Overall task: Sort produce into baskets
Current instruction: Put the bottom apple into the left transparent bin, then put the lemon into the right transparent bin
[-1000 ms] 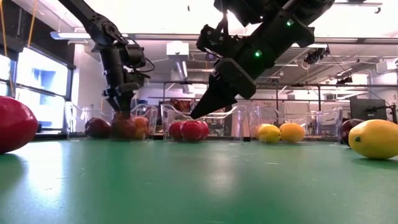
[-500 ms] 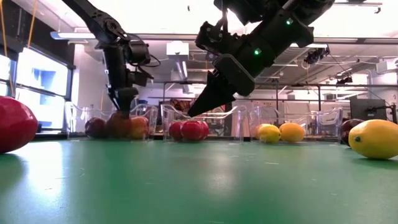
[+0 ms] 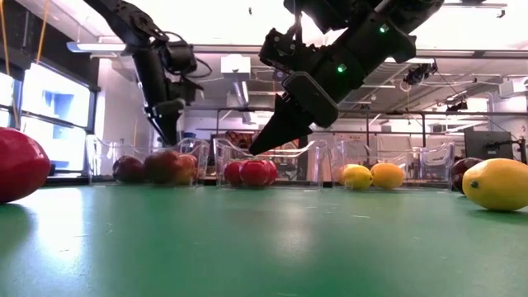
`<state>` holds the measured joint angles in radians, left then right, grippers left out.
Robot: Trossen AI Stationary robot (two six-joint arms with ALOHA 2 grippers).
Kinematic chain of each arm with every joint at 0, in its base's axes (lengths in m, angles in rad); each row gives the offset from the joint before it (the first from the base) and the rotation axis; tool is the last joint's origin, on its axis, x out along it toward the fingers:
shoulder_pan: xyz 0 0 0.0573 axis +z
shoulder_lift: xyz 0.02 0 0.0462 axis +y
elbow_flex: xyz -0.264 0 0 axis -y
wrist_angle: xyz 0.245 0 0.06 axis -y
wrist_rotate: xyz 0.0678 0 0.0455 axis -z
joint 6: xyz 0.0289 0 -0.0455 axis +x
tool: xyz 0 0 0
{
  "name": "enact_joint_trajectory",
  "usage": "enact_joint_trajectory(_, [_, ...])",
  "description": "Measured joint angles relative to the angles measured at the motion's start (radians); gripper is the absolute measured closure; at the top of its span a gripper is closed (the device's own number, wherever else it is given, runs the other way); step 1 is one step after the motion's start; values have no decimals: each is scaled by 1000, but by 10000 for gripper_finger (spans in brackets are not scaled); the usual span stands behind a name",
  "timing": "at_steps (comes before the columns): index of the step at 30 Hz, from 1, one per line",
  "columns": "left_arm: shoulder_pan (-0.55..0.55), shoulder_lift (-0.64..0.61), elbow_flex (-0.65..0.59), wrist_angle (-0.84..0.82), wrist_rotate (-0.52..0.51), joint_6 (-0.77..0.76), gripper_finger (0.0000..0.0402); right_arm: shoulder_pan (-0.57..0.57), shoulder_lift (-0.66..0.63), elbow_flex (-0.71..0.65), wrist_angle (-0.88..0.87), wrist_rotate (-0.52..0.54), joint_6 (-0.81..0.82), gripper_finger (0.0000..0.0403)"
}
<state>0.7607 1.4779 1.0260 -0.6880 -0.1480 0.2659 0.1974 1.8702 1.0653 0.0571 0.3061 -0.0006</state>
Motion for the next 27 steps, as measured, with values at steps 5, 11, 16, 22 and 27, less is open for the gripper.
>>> enact_joint_trajectory(5, [19, -52, 1, -23, -1, -1, 138, 0, 0, 0, 0, 0, 0, 403])
enact_joint_trajectory(11, [-1, -148, -2, -1, 42, -31, 170, 0, 0, 0, -13, 3, -7, 403])
enact_joint_trajectory(16, [-78, -268, -113, 187, 70, -47, 238, 0, 0, -13, -23, 82, -24, 403])
enact_joint_trajectory(22, [-235, -414, -291, 482, 61, -29, 327, 0, 0, -87, 144, 74, -23, 403])
enact_joint_trajectory(27, [-353, -497, -420, 730, 59, -37, 382, 0, 0, -132, 221, 68, 0, 403])
